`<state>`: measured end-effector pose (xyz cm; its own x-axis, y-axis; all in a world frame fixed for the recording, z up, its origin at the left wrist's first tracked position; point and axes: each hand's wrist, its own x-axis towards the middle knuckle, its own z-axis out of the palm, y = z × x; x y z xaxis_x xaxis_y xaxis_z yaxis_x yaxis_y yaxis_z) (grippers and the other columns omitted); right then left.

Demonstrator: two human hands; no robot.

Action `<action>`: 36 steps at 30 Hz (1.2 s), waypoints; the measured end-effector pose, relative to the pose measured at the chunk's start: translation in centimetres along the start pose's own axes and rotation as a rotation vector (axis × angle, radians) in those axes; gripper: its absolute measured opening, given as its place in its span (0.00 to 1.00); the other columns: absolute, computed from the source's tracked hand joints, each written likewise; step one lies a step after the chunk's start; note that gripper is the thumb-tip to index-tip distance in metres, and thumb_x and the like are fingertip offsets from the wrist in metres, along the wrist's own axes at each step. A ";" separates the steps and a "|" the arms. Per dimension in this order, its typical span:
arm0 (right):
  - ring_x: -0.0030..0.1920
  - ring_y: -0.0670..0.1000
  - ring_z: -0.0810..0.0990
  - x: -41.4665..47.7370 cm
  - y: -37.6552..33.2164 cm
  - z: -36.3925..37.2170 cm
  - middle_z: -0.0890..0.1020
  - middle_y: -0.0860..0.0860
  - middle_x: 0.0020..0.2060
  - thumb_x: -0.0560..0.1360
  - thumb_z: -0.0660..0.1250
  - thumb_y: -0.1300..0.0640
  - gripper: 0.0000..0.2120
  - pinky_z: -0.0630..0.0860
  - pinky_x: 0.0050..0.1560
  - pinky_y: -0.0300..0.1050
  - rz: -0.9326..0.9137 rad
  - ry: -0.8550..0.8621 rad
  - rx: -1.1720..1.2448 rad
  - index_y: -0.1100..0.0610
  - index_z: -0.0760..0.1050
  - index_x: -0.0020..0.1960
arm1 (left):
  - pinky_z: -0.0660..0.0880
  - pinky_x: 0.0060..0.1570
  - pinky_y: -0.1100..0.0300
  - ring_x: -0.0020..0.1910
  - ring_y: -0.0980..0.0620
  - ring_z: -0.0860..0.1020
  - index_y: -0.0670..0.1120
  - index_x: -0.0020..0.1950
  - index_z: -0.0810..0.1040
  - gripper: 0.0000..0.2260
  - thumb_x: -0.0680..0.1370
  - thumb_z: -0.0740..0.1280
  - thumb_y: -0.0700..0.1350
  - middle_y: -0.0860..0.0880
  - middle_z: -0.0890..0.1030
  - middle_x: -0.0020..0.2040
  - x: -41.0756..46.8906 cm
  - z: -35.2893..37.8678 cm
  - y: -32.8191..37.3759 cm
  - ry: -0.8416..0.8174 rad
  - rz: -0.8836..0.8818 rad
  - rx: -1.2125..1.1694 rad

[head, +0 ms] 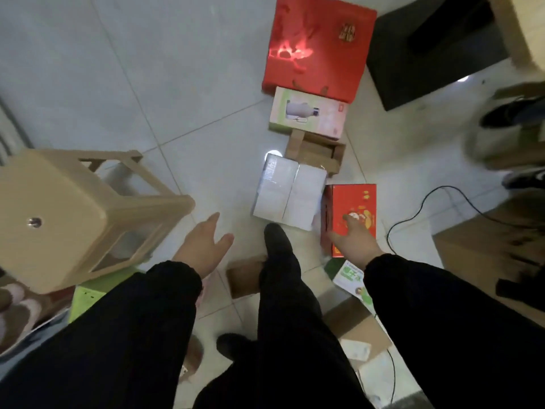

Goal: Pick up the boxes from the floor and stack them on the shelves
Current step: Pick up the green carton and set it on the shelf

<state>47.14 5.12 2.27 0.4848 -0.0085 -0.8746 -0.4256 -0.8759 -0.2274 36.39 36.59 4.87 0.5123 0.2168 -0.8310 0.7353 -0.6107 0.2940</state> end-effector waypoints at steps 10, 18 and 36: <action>0.74 0.58 0.69 7.4 1.9 3.7 0.67 0.55 0.78 0.78 0.66 0.45 0.35 0.69 0.71 0.54 0.066 -0.106 0.134 0.53 0.58 0.81 | 0.62 0.66 0.60 0.75 0.48 0.68 0.50 0.83 0.58 0.29 0.84 0.62 0.53 0.47 0.69 0.78 9.0 -0.2 2.2 -0.031 -0.051 -0.025; 0.70 0.56 0.72 14.8 1.5 6.7 0.71 0.55 0.75 0.79 0.65 0.49 0.32 0.69 0.65 0.49 0.066 -0.055 0.272 0.56 0.61 0.79 | 0.65 0.69 0.56 0.72 0.46 0.71 0.50 0.82 0.60 0.28 0.83 0.63 0.52 0.45 0.71 0.75 18.1 2.3 2.8 -0.148 -0.011 0.058; 0.62 0.50 0.75 28.4 6.2 16.6 0.76 0.45 0.60 0.69 0.71 0.33 0.31 0.70 0.69 0.59 0.395 0.177 0.866 0.48 0.71 0.65 | 0.74 0.64 0.50 0.57 0.42 0.80 0.44 0.61 0.79 0.27 0.68 0.67 0.59 0.44 0.83 0.55 35.9 14.8 -4.7 -0.357 -0.137 -0.419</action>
<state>45.57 7.44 -31.11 0.2636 -0.3604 -0.8948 -0.9638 -0.1362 -0.2291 44.76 36.01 -33.33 0.2717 -0.0432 -0.9614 0.9350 -0.2246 0.2743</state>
